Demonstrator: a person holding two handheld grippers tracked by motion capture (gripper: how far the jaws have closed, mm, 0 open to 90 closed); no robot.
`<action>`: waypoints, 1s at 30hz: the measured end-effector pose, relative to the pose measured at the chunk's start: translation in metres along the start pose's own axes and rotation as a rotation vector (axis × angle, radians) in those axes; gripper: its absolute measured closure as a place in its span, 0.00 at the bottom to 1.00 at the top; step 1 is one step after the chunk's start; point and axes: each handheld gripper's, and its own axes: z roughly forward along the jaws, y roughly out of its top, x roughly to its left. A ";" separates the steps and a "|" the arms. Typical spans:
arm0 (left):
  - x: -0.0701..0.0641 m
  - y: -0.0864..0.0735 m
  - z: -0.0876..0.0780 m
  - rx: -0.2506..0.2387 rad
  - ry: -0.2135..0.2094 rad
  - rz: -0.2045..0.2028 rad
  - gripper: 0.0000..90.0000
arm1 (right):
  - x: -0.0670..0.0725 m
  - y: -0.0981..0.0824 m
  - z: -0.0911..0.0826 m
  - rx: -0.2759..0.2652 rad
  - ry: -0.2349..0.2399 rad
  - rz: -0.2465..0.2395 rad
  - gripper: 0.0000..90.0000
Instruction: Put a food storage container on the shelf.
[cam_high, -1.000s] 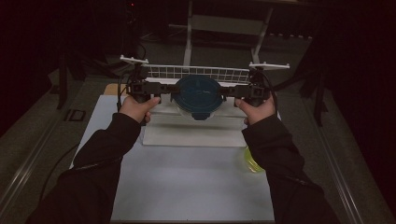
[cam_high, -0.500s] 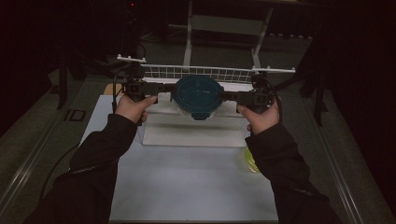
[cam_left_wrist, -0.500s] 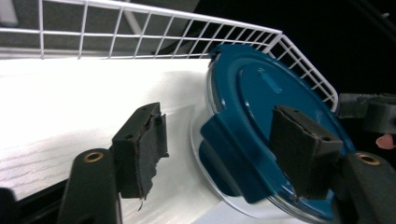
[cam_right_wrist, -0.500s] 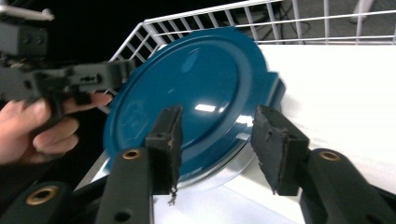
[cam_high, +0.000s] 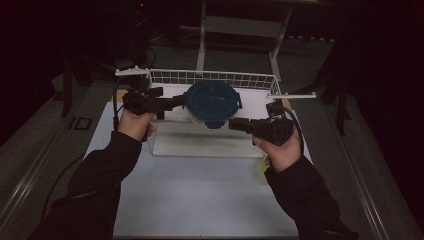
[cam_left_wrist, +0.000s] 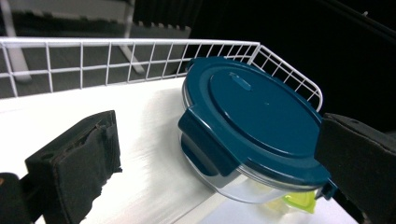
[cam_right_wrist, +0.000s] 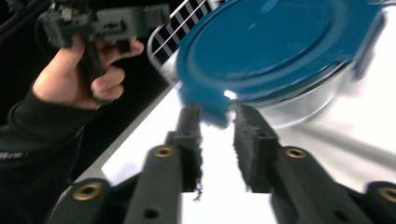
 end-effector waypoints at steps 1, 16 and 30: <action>-0.002 -0.002 -0.002 -0.005 0.009 0.011 0.00 | 0.002 -0.003 0.000 0.004 0.009 -0.009 0.87; -0.026 -0.048 -0.020 -0.020 0.019 0.124 0.00 | 0.009 -0.015 0.035 0.063 0.028 -0.013 1.00; -0.028 -0.096 -0.031 0.016 0.030 0.165 0.00 | -0.002 -0.006 0.055 0.049 -0.011 0.020 1.00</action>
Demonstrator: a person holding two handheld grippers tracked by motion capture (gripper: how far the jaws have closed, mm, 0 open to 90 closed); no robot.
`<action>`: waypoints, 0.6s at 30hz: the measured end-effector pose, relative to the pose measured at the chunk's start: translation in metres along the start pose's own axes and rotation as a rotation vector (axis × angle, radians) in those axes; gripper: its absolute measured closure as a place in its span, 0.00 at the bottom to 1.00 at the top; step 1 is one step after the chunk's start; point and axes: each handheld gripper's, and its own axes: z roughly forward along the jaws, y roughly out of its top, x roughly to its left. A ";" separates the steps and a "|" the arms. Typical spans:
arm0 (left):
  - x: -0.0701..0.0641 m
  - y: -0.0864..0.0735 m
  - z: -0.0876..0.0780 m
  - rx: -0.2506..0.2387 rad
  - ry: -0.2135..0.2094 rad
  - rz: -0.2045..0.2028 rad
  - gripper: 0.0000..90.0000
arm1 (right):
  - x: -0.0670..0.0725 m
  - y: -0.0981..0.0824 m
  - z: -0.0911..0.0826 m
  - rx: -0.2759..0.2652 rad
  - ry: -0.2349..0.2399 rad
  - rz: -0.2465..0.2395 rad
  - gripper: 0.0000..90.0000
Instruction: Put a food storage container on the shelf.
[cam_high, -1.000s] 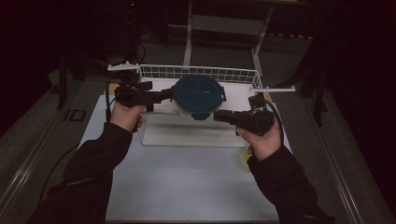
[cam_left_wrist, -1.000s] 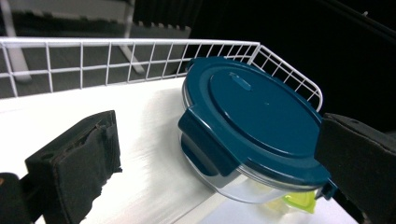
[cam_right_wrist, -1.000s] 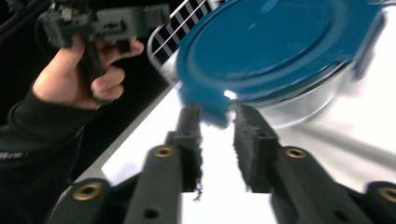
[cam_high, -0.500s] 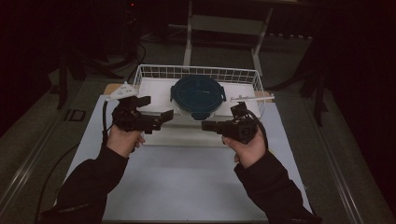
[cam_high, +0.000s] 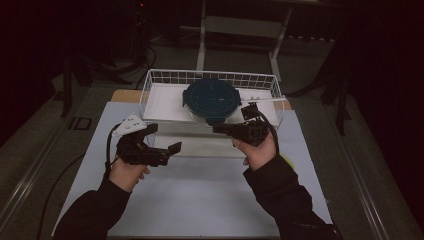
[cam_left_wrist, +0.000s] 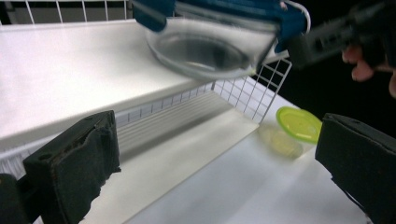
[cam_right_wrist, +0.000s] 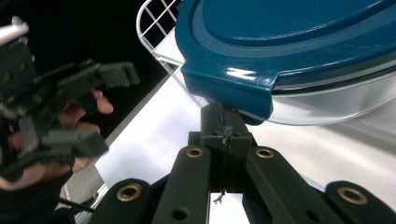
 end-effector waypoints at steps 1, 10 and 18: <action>-0.001 -0.003 0.000 0.008 0.001 0.005 0.00 | 0.000 0.001 0.001 -0.001 -0.002 0.002 1.00; -0.006 -0.020 0.001 0.023 -0.003 0.030 0.00 | -0.004 0.012 0.009 -0.005 -0.034 0.002 1.00; -0.011 -0.033 0.000 0.032 -0.010 0.038 0.00 | -0.010 0.022 0.015 -0.009 -0.058 0.021 1.00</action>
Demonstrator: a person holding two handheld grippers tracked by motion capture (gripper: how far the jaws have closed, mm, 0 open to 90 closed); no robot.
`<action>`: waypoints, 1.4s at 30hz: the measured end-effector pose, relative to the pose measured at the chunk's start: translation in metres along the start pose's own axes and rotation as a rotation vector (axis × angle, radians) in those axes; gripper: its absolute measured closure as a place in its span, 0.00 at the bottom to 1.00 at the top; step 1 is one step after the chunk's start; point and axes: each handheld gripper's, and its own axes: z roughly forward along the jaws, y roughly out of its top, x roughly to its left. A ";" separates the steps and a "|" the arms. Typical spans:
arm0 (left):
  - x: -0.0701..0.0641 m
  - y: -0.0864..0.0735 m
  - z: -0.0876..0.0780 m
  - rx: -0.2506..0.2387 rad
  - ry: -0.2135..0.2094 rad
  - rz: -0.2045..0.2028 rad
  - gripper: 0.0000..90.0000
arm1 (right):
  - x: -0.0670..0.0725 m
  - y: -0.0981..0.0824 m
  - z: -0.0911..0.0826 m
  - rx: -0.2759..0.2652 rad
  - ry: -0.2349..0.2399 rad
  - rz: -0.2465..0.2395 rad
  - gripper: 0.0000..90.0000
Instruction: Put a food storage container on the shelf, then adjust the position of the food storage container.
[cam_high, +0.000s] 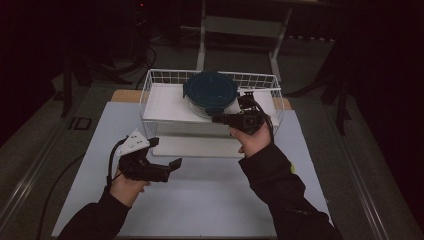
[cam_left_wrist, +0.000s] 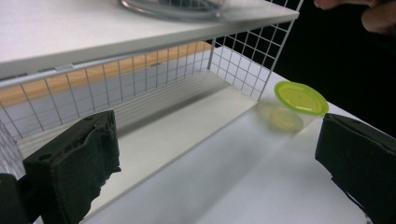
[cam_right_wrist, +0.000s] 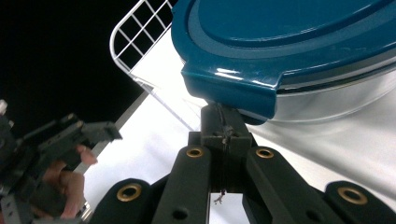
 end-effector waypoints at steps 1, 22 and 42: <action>-0.001 -0.001 0.000 0.005 -0.003 0.006 0.00 | -0.001 0.002 0.001 -0.004 -0.006 0.002 1.00; -0.003 -0.025 -0.005 0.008 -0.037 0.008 0.00 | -0.004 -0.013 -0.010 -0.048 0.011 -0.067 0.62; -0.005 -0.068 -0.005 -0.009 -0.074 0.007 0.00 | -0.035 -0.079 -0.070 -0.132 0.069 -0.267 0.20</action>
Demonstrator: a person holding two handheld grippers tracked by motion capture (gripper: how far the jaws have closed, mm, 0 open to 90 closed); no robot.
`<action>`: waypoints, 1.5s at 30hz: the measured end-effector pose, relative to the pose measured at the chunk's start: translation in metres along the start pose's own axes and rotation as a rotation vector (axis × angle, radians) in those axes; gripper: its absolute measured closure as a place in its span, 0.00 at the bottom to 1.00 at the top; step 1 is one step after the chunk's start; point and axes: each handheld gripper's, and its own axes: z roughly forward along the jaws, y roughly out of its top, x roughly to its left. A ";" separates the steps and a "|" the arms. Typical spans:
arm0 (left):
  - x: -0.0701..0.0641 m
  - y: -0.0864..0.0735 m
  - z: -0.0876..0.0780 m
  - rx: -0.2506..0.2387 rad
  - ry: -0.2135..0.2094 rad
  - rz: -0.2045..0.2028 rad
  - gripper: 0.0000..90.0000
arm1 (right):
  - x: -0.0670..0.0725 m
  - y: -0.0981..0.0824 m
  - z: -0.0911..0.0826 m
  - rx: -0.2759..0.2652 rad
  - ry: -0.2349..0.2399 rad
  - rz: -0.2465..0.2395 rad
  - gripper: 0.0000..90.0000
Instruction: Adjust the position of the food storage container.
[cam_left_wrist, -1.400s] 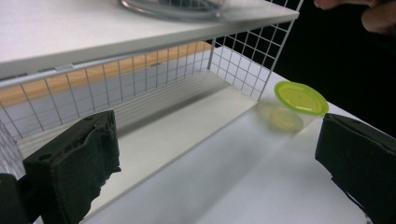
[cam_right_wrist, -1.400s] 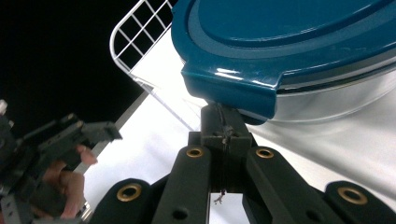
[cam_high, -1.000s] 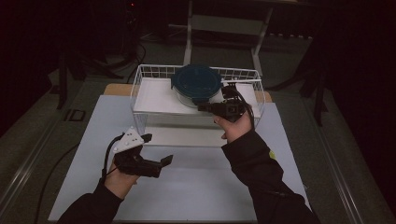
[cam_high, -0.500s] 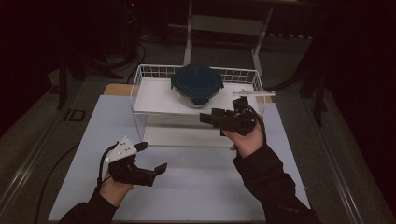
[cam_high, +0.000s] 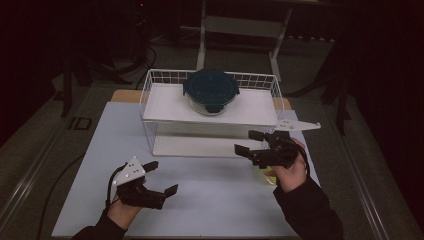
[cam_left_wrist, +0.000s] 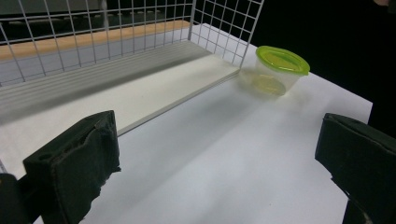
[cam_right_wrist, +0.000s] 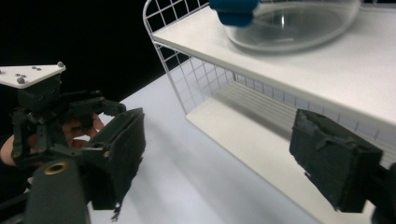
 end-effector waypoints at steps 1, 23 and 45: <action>0.000 -0.001 0.000 0.000 -0.003 0.002 0.00 | -0.002 -0.003 -0.003 0.011 0.000 0.001 0.20; 0.000 -0.012 -0.001 -0.044 -0.027 0.001 0.00 | -0.054 -0.080 -0.071 0.012 -0.237 0.092 0.51; 0.000 -0.012 0.000 -0.060 -0.044 0.014 0.00 | -0.126 -0.151 -0.082 0.162 -0.520 0.204 1.00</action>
